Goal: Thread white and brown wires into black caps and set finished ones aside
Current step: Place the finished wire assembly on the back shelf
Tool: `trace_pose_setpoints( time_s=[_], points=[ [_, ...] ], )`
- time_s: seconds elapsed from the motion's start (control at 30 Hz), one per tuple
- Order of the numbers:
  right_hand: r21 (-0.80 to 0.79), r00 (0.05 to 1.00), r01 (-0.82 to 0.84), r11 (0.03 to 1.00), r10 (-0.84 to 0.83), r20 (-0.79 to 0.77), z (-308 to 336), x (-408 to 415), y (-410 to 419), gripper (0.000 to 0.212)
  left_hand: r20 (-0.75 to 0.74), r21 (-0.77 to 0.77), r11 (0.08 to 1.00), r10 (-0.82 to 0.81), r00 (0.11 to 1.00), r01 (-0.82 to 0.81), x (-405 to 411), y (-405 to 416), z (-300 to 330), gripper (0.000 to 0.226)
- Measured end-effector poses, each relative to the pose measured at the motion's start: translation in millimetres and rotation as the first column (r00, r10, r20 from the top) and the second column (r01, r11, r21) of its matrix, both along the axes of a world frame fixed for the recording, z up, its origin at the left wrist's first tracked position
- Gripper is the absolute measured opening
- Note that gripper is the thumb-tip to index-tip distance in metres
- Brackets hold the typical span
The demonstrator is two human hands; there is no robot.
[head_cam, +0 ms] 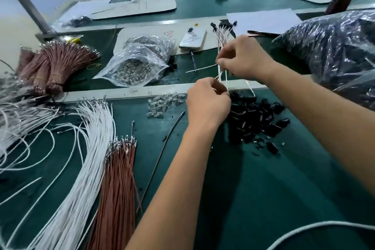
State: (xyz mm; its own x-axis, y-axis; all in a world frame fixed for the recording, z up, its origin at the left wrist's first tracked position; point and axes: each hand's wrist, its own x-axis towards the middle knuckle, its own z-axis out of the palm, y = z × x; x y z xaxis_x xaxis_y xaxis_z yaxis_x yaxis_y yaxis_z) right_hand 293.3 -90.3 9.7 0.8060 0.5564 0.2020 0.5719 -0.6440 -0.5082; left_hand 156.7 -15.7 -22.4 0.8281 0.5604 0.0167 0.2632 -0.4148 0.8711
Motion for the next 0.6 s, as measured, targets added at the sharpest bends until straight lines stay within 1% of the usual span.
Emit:
trace_pose_setpoints(
  time_s=[0.07,0.13,0.23,0.27,0.3,0.37,0.4,0.47,0.53,0.6],
  points=[
    [-0.061,0.989,-0.144,0.988,0.146,0.018,5.2,-39.8,3.7,0.013,0.009,0.067,0.997,0.042,0.999,-0.043,-20.0,9.4,4.3,0.007],
    [-0.105,0.964,-0.266,0.958,0.267,-0.01,7.3,-78.0,14.0,0.013,0.009,0.195,0.974,0.119,0.993,-0.119,-43.8,27.3,5.8,0.009],
    [-0.139,0.936,-0.351,0.926,0.346,-0.059,3.8,-131.7,38.0,0.013,-0.025,0.335,0.908,0.276,0.961,-0.252,-88.7,60.5,6.1,0.012],
    [-0.156,0.934,-0.355,0.922,0.344,-0.096,1.4,-144.2,45.9,0.017,-0.035,0.369,0.881,0.332,0.943,-0.296,-101.6,69.8,6.0,0.012],
    [-0.21,0.936,-0.348,0.914,0.329,-0.124,-1.9,-153.9,52.8,0.026,-0.047,0.393,0.857,0.382,0.923,-0.334,-113.0,77.3,5.9,0.012],
    [-0.403,0.953,-0.301,0.864,0.284,-0.103,-9.7,-172.7,63.6,0.042,-0.076,0.414,0.828,0.447,0.892,-0.379,-135.1,88.4,5.3,0.014],
    [-0.468,0.965,-0.256,0.846,0.251,-0.074,-12.4,-182.1,67.2,0.045,-0.085,0.415,0.822,0.463,0.883,-0.391,-143.8,91.7,4.7,0.015],
    [-0.496,0.981,-0.196,0.846,0.174,-0.091,-17.8,-194.8,72.6,0.039,-0.089,0.402,0.829,0.459,0.884,-0.39,-150.5,93.1,3.1,0.014],
    [-0.471,0.984,-0.163,0.867,0.108,-0.141,-22.3,-205.4,79.1,0.029,-0.077,0.378,0.85,0.424,0.902,-0.367,-150.6,88.7,3.6,0.015],
    [-0.425,0.98,-0.161,0.891,0.093,-0.178,-22.6,-213.9,83.9,0.021,-0.055,0.35,0.869,0.393,0.918,-0.35,-147.5,81.6,4.4,0.017]
  ],
)
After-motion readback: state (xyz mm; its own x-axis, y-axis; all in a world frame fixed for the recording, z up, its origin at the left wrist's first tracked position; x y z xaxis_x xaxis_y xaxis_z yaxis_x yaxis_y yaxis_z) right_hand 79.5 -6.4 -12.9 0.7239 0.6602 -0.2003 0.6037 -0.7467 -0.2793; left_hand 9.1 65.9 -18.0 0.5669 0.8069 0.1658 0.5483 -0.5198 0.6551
